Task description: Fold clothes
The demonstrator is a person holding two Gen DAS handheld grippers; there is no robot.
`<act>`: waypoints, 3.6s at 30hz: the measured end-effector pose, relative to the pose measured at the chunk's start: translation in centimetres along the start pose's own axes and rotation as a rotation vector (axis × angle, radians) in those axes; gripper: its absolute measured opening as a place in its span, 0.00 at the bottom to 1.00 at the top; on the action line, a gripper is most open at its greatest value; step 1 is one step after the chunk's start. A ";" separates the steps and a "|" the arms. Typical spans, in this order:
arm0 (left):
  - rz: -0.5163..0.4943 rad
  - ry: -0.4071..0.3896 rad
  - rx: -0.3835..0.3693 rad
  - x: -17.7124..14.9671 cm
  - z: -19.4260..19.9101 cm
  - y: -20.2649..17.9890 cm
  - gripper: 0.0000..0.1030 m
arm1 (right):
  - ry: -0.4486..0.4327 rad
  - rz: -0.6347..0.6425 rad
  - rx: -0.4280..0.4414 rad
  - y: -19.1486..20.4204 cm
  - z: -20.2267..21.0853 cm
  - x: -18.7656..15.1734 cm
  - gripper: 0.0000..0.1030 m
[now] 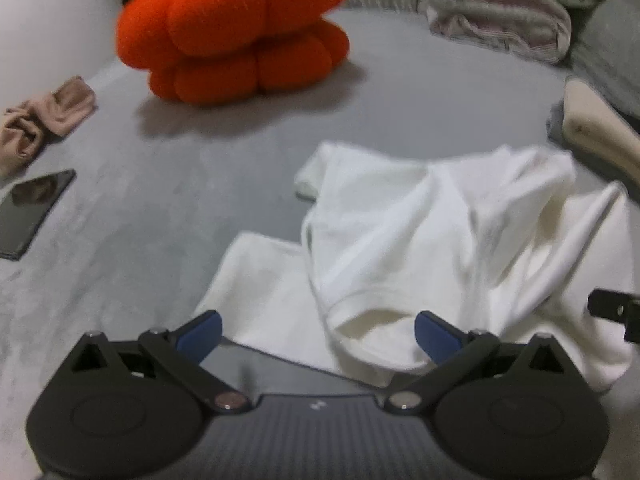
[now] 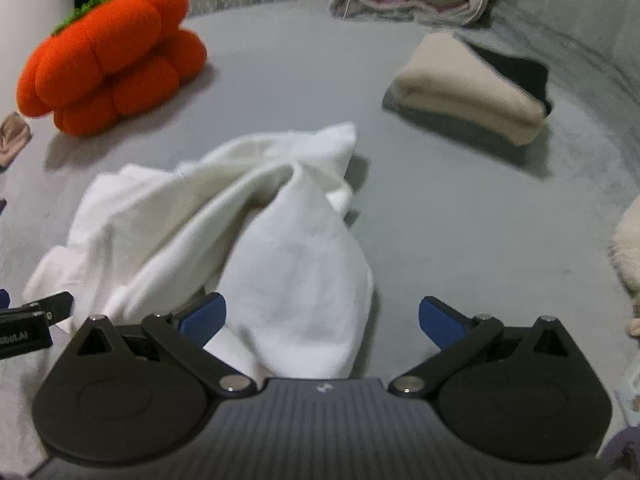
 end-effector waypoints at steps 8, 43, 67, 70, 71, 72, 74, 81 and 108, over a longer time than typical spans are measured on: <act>0.029 0.053 -0.052 -0.4 -3.2 0.3 1.00 | 0.082 0.061 0.025 0.3 -4.2 -0.7 1.00; 0.299 0.118 -0.379 -1.8 -0.4 3.4 0.81 | -0.101 0.075 0.200 1.6 1.0 0.1 0.32; 0.467 0.057 -0.641 -0.2 1.1 -0.2 0.78 | 0.063 0.183 0.597 7.4 5.4 -5.2 0.09; 0.461 0.055 -0.630 0.0 1.0 -0.5 0.75 | 0.050 0.212 0.567 7.2 5.5 -5.5 0.10; 0.460 0.058 -0.629 0.0 0.9 -0.6 0.74 | 0.048 0.213 0.559 7.1 5.4 -5.5 0.11; 0.461 0.062 -0.631 0.0 0.8 -0.7 0.71 | 0.048 0.205 0.559 6.9 5.4 -5.4 0.15; 0.471 0.067 -0.642 -0.1 0.9 -0.6 0.70 | 0.048 0.183 0.566 6.3 5.5 -5.3 0.15; 0.475 0.038 -0.661 0.2 1.8 -0.1 0.65 | -0.068 0.144 0.526 3.5 7.5 -3.5 0.50; 0.355 -0.045 -0.658 1.7 1.1 -3.2 0.07 | -0.157 -0.138 0.439 -3.1 1.4 2.1 0.50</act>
Point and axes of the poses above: each gripper's, at about its wrist camera, not at the fingertips, and z roughly against the way its jaws point, y to its left, x to its top, the point moved 7 cm from there along -z, roughly the way its jaws point, and after that the axes turned 3 degrees about z, right-handed, at the moved point
